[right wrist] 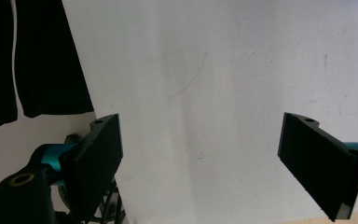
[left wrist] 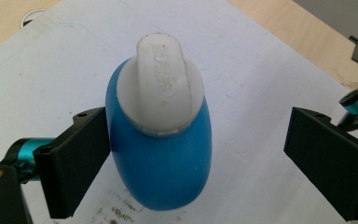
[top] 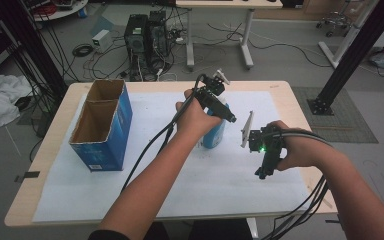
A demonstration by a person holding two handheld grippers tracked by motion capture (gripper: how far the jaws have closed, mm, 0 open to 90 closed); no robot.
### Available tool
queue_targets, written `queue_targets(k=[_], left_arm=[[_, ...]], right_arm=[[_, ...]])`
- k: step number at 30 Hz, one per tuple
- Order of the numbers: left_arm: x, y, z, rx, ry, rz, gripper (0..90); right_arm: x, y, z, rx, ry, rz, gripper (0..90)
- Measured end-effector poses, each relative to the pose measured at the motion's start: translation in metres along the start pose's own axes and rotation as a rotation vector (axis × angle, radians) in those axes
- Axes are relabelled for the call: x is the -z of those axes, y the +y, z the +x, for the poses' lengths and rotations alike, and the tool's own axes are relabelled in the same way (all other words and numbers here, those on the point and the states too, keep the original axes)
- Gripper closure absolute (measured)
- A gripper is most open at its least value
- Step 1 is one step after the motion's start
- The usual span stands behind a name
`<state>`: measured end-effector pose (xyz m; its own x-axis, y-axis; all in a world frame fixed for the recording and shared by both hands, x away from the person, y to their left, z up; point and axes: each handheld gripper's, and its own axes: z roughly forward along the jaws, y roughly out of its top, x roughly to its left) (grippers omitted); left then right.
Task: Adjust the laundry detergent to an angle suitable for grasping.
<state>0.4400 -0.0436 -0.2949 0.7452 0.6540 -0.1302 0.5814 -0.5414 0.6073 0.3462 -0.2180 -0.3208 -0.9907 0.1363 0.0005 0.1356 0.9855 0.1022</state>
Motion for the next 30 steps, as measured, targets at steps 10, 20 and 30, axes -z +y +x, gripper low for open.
queue_targets(k=[10,20,30], left_arm=[[-0.011,0.001,0.001,0.001,0.087,0.012,6.9],[-0.024,0.001,0.005,0.013,0.103,0.025,6.9],[-0.035,0.002,0.007,0.018,0.113,0.046,6.9]], right_arm=[[0.0,0.003,0.001,-0.012,0.005,0.009,13.0],[0.0,0.005,-0.001,-0.003,0.002,0.004,13.0],[0.0,0.003,-0.001,-0.016,0.003,0.013,13.0]])
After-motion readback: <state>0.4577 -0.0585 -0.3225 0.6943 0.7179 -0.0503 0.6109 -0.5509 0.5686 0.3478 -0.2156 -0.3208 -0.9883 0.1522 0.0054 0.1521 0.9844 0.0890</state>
